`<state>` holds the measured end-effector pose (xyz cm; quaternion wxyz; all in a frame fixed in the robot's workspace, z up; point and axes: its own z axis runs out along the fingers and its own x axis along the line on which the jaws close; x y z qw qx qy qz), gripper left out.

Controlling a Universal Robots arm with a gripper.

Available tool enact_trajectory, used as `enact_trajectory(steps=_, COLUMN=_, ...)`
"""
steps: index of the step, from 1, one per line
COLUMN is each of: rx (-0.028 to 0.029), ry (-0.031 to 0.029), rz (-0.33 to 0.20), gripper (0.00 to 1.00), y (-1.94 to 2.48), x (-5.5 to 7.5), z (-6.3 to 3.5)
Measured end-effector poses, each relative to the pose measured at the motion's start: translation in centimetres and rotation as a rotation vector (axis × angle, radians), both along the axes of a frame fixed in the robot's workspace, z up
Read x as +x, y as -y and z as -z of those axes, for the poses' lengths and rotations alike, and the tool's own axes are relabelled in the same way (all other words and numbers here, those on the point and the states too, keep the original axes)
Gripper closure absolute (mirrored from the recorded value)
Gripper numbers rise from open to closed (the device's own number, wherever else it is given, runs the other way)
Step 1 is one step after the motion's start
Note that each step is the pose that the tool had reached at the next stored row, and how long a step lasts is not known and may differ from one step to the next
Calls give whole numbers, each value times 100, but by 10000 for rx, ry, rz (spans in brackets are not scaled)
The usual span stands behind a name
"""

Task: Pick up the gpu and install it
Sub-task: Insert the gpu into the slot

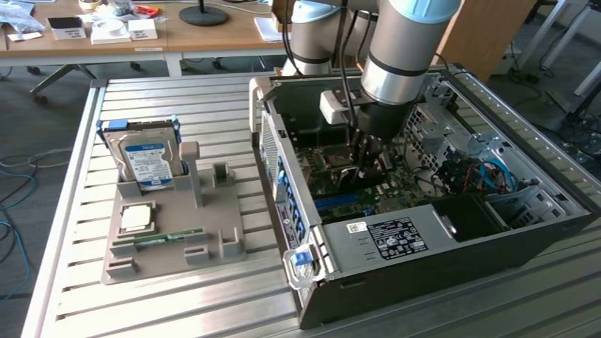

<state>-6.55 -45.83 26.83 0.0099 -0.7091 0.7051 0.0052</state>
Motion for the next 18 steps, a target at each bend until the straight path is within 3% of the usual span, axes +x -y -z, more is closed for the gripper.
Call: enact_trajectory(steps=18, rx=-19, ry=-1, rz=122, gripper=73, y=-10, x=-56, z=0)
